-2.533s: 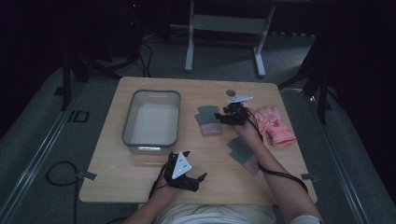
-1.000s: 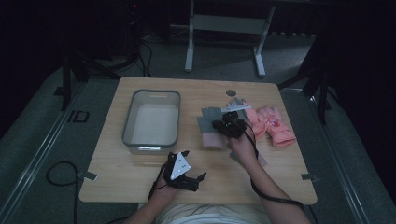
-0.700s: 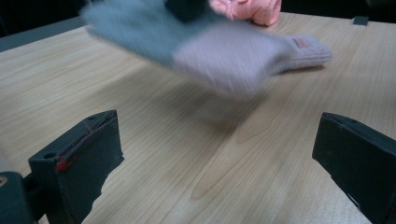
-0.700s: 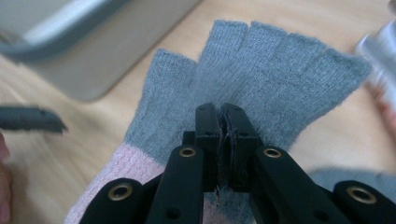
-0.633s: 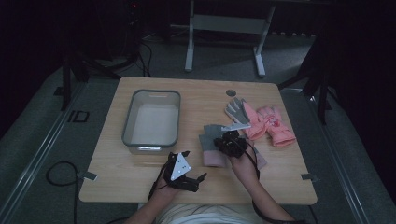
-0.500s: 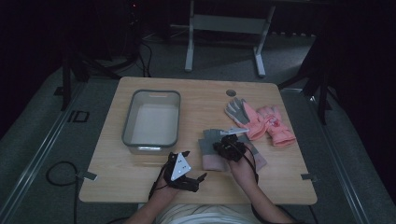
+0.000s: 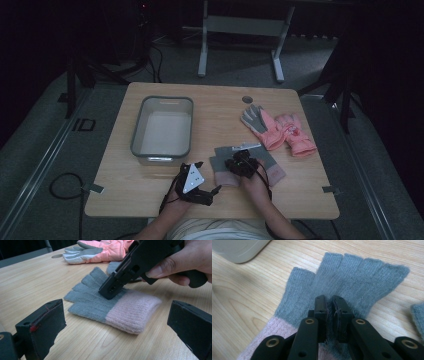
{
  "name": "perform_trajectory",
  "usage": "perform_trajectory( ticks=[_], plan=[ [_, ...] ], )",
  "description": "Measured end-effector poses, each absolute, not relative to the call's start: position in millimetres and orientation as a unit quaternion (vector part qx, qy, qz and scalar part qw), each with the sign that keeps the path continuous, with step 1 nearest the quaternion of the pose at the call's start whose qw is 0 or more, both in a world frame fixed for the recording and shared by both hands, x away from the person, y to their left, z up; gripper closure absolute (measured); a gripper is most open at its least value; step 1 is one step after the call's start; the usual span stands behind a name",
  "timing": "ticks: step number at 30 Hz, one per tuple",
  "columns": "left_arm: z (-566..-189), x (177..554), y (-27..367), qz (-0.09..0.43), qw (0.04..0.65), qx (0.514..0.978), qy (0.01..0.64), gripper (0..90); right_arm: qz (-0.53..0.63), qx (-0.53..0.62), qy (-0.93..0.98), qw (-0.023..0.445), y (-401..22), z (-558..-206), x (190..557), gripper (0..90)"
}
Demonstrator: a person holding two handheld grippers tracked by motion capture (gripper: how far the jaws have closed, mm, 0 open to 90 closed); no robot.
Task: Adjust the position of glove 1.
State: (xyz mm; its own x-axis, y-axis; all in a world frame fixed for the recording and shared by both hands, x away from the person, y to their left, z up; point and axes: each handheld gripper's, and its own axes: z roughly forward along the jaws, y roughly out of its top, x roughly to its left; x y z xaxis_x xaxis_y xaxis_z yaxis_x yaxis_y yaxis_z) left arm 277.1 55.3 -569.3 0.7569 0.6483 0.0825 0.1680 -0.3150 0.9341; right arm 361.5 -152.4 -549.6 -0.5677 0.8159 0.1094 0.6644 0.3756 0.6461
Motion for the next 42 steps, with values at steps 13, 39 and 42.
perform_trajectory(
  ticks=[13, 39, 42],
  plan=[
    [-569, 277, 56, 0.228, 0.524, 0.778, 0.261, 1.0, 0.379, 0.415, 0.814, 0.147, -184, -512, 369, 64.1],
    [-569, 278, 56, 0.228, 0.523, 0.777, 0.267, 1.1, 0.323, 0.309, 0.887, 0.117, -293, -538, 391, 58.0],
    [-569, 279, 57, 0.224, 0.526, 0.774, 0.272, 1.1, 0.322, 0.305, 0.888, 0.122, -290, -546, 390, 59.4]
  ],
)
